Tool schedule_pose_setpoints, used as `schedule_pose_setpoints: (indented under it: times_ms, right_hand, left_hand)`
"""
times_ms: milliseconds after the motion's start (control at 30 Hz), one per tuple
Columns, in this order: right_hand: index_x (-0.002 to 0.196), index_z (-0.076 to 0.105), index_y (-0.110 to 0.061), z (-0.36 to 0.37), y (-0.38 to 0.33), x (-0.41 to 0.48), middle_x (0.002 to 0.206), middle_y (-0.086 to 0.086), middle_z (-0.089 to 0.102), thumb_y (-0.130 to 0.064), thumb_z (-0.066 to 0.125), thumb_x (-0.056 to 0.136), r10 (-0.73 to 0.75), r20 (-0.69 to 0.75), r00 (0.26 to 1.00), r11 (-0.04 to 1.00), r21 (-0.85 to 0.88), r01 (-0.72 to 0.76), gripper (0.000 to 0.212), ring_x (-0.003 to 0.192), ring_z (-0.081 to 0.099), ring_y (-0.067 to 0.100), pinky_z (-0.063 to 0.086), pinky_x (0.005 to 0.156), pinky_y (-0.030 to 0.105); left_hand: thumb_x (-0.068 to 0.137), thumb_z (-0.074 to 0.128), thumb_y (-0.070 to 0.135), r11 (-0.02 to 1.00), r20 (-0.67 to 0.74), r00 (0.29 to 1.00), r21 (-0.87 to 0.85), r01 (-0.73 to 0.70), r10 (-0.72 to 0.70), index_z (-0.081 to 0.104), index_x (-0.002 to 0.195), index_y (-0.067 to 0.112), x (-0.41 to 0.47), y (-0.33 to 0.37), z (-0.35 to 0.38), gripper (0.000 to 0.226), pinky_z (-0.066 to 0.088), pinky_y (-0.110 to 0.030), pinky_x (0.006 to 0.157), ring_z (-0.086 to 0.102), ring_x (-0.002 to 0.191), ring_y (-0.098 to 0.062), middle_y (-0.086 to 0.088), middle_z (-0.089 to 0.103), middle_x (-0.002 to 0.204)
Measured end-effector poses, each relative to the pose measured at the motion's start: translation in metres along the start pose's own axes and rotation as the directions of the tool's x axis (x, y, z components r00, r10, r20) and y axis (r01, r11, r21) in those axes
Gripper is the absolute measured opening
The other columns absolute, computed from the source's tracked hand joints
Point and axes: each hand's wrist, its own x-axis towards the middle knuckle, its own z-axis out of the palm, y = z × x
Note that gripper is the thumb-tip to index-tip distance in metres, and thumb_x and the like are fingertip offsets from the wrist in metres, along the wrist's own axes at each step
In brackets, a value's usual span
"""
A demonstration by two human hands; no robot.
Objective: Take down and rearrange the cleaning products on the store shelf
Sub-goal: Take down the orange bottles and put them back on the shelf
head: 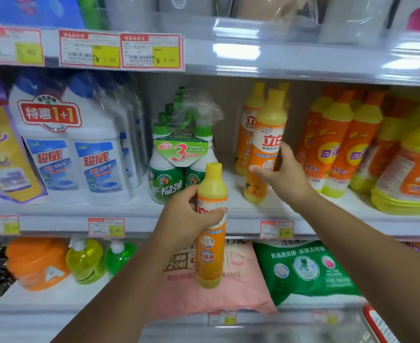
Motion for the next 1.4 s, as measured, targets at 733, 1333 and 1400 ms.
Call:
schedule_pose_setpoints:
  times_ms: [733,1333,1400]
  right_hand:
    - [0.138,0.038,-0.016,0.037,0.028,0.042,0.138,0.006,0.057,-0.028,0.077,0.085,0.15,-0.13,0.98,0.986,-0.048,-0.157,0.067,0.122,0.058,0.028,0.047,0.105,0.046]
    - [0.119,0.052,-0.034,0.003,0.017,-0.072,0.108,0.005,0.068,-0.013,0.061,0.094,0.004,0.089,0.996,0.992,0.129,-0.015,0.034,0.097,0.068,0.023,0.056,0.083,0.04]
    - [0.131,0.045,-0.039,0.004,0.017,-0.092,0.123,-0.002,0.061,-0.024,0.071,0.088,0.053,0.331,0.942,0.996,0.05,-0.073,0.053,0.105,0.063,0.016,0.053,0.083,0.029]
  left_hand:
    - [0.072,0.082,0.037,0.999,0.033,0.999,-0.045,0.022,-0.02,0.063,0.106,0.035,0.007,-0.017,0.0,0.039,0.059,-0.041,0.085,0.071,0.089,-0.006,0.015,0.074,0.096]
    - [0.071,0.085,0.027,0.999,0.066,0.997,0.01,0.036,-0.037,0.068,0.103,0.029,0.004,0.007,-0.013,0.036,0.055,-0.027,0.08,0.071,0.086,-0.004,0.012,0.075,0.094]
    - [0.071,0.086,0.025,1.0,0.042,0.999,0.006,0.013,-0.013,0.068,0.1,0.029,0.001,0.015,-0.013,0.034,0.055,-0.026,0.078,0.07,0.084,-0.002,0.014,0.075,0.092]
